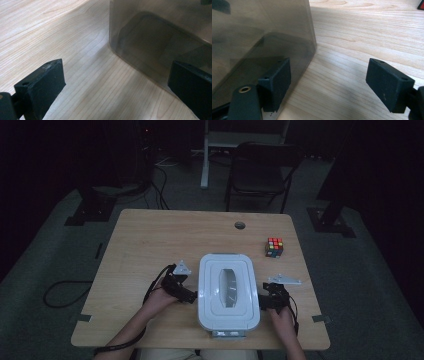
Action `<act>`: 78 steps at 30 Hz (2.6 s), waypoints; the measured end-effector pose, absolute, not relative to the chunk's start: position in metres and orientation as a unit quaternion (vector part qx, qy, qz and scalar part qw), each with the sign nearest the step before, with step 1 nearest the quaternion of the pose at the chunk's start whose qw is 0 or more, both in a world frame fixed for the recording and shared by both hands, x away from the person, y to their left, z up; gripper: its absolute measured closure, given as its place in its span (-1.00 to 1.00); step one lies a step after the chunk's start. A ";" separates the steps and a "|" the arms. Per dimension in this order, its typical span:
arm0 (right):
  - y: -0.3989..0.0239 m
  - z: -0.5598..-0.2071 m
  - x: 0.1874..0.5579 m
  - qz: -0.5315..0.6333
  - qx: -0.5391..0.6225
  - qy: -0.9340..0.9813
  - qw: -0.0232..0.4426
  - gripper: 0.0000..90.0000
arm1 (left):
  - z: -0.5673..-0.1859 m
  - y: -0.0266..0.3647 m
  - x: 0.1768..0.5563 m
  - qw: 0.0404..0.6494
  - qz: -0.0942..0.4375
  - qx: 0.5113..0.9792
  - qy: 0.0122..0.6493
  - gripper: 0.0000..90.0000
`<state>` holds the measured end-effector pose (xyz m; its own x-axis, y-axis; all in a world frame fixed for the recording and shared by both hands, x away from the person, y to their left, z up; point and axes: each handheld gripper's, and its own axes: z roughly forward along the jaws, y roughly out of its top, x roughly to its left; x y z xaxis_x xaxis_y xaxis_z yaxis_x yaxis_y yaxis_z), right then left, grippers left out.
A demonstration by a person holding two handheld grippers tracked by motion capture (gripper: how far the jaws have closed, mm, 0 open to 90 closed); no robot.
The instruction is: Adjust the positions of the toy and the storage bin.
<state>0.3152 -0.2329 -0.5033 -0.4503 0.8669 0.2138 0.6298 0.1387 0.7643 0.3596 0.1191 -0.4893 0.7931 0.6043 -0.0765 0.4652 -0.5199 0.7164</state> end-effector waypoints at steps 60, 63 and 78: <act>-0.291 -0.516 0.485 0.346 0.623 0.665 0.225 -0.42 | -0.524 0.289 0.310 0.310 0.201 0.793 0.484 -0.97; -0.289 -0.515 0.483 0.333 0.615 0.674 0.239 -0.26 | -0.524 0.290 0.310 0.310 0.200 0.793 0.484 -0.97; -0.294 -0.509 0.462 0.345 0.604 0.672 0.253 -0.25 | -0.524 0.289 0.310 0.310 0.200 0.792 0.487 -0.97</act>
<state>0.4620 -0.2945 -0.5089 -0.1411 0.9870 0.0770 0.6373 0.0310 0.7700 0.3098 0.2892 -0.5239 0.4462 0.8948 0.0159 0.6463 -0.3345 0.6859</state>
